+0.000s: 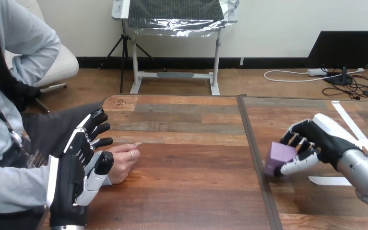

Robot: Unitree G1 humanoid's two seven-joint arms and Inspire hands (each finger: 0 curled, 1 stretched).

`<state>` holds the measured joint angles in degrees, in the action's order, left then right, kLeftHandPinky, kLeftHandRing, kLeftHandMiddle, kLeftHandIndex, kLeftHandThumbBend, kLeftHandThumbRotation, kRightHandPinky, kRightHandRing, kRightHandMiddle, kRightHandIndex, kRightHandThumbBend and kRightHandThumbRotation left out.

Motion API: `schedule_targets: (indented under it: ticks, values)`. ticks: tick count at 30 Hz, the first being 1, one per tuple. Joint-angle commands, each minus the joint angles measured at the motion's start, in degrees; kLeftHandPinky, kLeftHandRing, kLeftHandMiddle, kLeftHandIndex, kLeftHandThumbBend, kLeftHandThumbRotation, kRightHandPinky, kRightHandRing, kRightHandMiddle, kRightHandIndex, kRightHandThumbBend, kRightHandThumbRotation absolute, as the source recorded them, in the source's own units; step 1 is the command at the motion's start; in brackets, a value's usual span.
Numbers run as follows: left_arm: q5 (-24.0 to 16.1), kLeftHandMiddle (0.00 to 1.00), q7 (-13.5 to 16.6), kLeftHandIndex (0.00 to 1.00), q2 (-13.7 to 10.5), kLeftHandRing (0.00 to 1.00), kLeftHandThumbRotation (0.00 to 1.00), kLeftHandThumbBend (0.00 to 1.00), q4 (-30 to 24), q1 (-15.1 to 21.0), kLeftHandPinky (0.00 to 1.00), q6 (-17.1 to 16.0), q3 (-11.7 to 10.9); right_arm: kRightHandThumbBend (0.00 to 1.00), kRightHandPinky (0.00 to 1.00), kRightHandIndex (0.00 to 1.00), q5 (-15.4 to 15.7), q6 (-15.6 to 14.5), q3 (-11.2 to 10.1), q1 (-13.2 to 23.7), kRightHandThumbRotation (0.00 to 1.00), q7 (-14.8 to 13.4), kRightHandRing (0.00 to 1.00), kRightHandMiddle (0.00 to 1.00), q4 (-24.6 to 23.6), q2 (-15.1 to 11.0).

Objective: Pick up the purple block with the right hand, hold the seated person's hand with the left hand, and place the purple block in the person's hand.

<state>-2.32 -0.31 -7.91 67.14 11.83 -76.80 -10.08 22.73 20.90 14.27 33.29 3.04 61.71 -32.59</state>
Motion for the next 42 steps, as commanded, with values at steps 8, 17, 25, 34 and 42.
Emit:
schedule_targets:
  ticks: [8,17,25,34,42]
  values:
    - [-5.6,0.85,5.5,0.84,-1.3,0.83,0.87,1.00,-2.8,2.8,0.72,-0.9,-0.8,0.81,0.30,0.51,-2.8,4.2,-3.9,1.6,0.00,-4.2,0.35,0.41,-2.8,1.5]
    - [-20.4,0.89,19.2,0.88,-4.8,0.88,0.91,1.00,-6.8,1.6,0.85,3.8,-0.2,0.79,0.31,0.51,-5.8,6.0,-6.0,1.0,0.00,-3.8,0.36,0.43,-4.1,2.5]
    - [-34.8,0.95,34.1,0.95,-8.5,0.97,0.92,1.00,-13.2,0.0,0.98,12.9,2.7,0.78,0.30,0.51,-8.1,7.8,-7.4,0.4,0.00,-3.7,0.35,0.43,-5.7,3.6]
    - [-42.9,0.99,42.3,0.99,-12.1,1.00,0.92,1.00,-18.4,-0.8,1.00,21.5,6.4,0.78,0.30,0.50,-9.5,10.3,-8.7,0.3,0.00,-4.9,0.35,0.43,-6.3,5.4]
    - [-42.6,1.00,42.3,1.00,-15.3,1.00,0.88,1.00,-20.0,-0.4,1.00,25.5,8.6,0.77,0.30,0.50,-10.8,12.1,-9.8,0.1,0.00,-5.6,0.35,0.43,-6.7,7.2]
